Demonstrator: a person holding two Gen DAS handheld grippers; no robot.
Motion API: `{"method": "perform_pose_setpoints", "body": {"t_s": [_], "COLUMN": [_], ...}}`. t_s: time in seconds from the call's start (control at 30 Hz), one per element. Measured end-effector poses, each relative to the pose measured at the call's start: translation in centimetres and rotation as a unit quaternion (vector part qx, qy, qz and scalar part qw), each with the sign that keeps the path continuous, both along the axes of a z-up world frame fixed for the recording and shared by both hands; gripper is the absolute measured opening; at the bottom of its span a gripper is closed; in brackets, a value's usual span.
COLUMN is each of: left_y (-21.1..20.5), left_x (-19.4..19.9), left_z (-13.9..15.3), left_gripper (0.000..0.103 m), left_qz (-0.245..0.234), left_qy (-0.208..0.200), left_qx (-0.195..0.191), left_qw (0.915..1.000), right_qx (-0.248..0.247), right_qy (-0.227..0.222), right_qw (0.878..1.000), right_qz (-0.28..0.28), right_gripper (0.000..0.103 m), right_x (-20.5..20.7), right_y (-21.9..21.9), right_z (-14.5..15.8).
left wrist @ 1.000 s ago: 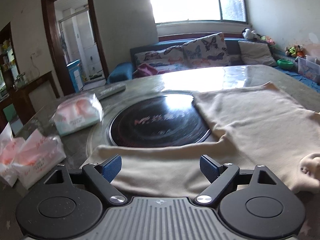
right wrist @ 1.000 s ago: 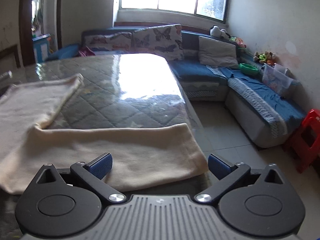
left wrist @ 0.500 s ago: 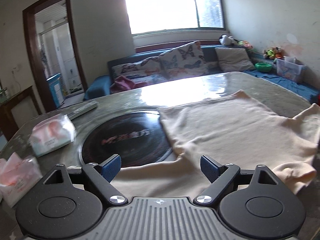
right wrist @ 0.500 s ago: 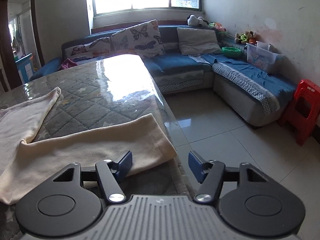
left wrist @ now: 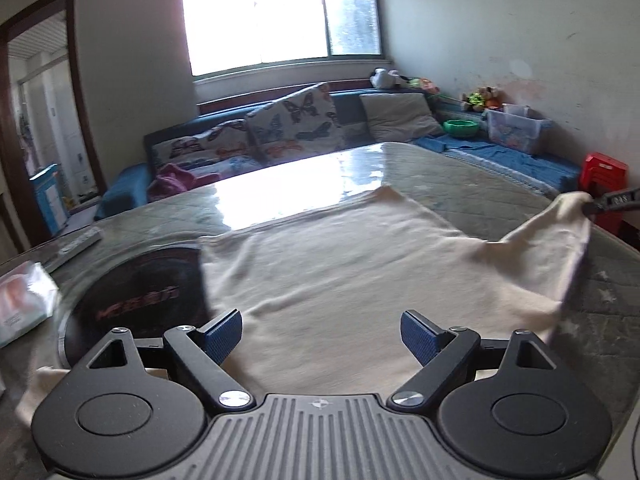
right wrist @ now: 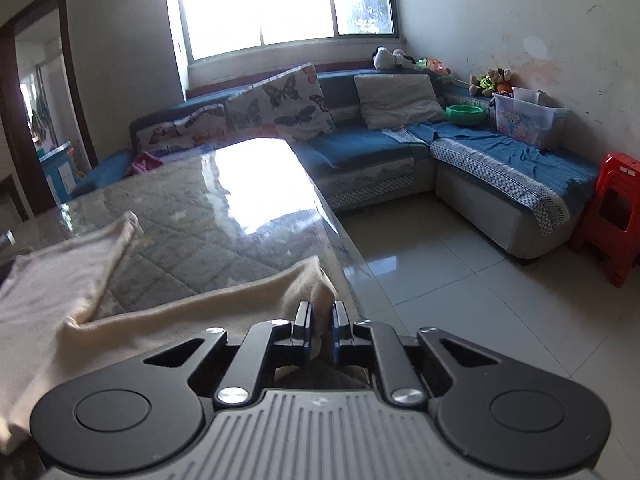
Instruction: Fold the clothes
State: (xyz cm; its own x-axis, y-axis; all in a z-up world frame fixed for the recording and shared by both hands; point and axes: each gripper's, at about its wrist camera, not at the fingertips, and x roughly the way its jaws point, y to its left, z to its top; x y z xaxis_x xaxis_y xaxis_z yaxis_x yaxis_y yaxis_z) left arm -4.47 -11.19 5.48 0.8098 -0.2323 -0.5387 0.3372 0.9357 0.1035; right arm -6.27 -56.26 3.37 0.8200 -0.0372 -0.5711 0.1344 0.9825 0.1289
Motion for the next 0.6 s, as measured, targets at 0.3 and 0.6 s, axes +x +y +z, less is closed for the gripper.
{"method": "perform_pose_setpoints", "body": {"t_s": [0.3, 0.6], "left_y": [-6.6, -1.3], "left_x": [-0.6, -1.5], "left_z": [-0.9, -0.1], "left_gripper": [0.089, 0.089], "left_qz": [-0.093, -0.038], "left_qy": [0.005, -0.002], "left_qx": [-0.01, -0.035], "left_qw": [0.9956, 0.9987], "right_qx": [0.013, -0.002], "right_qy": [-0.081, -0.132], "right_qw": [0.995, 0.97], "right_qz": [0.06, 0.205], "right_gripper": [0.008, 0.008], "right_x": [-1.1, -1.3], "right_y": [2.4, 11.6], "right_z": [6.4, 12.7]}}
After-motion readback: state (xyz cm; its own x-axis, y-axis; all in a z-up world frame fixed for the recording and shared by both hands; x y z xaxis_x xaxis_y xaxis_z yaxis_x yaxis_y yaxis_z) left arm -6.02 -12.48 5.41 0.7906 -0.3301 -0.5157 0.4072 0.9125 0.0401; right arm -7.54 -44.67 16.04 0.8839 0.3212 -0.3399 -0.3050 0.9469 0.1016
